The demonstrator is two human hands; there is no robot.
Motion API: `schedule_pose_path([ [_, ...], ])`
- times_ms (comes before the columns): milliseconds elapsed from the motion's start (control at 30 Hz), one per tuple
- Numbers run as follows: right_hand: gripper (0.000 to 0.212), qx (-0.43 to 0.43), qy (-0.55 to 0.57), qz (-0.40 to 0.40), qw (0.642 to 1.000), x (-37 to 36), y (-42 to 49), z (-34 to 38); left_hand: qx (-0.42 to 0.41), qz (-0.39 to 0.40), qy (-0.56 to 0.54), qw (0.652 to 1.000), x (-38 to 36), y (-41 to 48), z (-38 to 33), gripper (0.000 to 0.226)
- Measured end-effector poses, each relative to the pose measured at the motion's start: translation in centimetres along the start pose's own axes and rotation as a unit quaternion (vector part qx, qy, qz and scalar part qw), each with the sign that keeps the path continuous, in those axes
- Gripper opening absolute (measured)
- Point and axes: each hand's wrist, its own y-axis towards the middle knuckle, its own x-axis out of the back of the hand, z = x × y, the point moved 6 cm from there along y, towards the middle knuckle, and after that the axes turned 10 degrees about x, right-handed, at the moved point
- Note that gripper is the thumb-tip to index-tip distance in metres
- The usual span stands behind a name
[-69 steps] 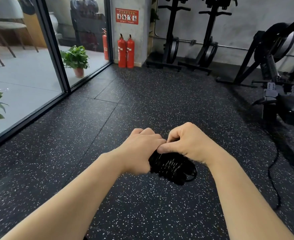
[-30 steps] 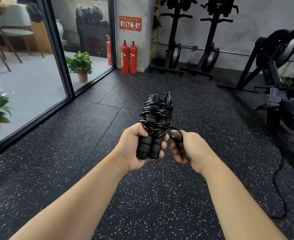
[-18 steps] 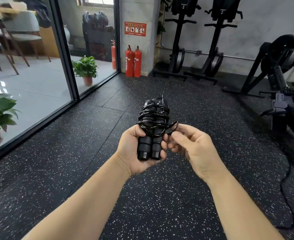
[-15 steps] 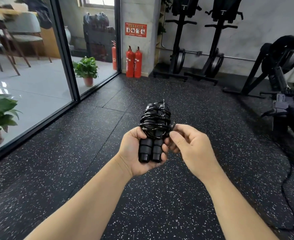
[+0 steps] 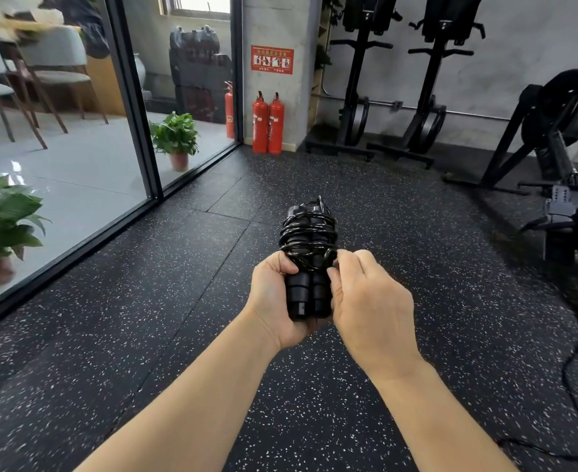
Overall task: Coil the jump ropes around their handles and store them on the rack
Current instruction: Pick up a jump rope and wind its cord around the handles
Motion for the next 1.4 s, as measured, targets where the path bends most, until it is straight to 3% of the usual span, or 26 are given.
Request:
schedule_pose_path([
  [300,0.035,-0.018,0.17,-0.082,0.982,0.1,-0.2,-0.5,-0.013,0.01,0.002,1.0,-0.6,0.0,-0.1,0.036],
  [600,0.027,0.007,0.166,-0.091,0.982,0.2,-0.3,-0.9,-0.108,-0.04,0.065,0.991,-0.3,-0.2,-0.8,0.025],
  [733,0.026,0.01,0.153,-0.096,0.983,0.4,-0.3,-1.1,-0.121,-0.016,0.096,0.988,-0.8,-0.5,-1.1,0.039],
  [833,0.027,0.02,0.144,-0.087,0.986,0.4,-0.3,-1.0,-0.138,0.013,0.11,0.984,-1.4,-1.3,-1.3,0.025],
  [900,0.028,0.026,0.135,-0.079,0.987,0.5,-0.2,-0.8,-0.14,0.004,0.112,0.984,-1.5,-1.3,-1.1,0.019],
  [1133,0.025,0.027,0.131,-0.08,0.988,0.7,-0.3,-1.4,-0.124,-0.039,0.117,0.985,-1.5,-0.3,-0.3,0.036],
  [1400,0.021,0.027,0.164,-0.055,0.985,0.6,-0.6,-2.3,-0.131,-0.062,0.103,0.984,-1.4,-0.2,-0.1,0.016],
])
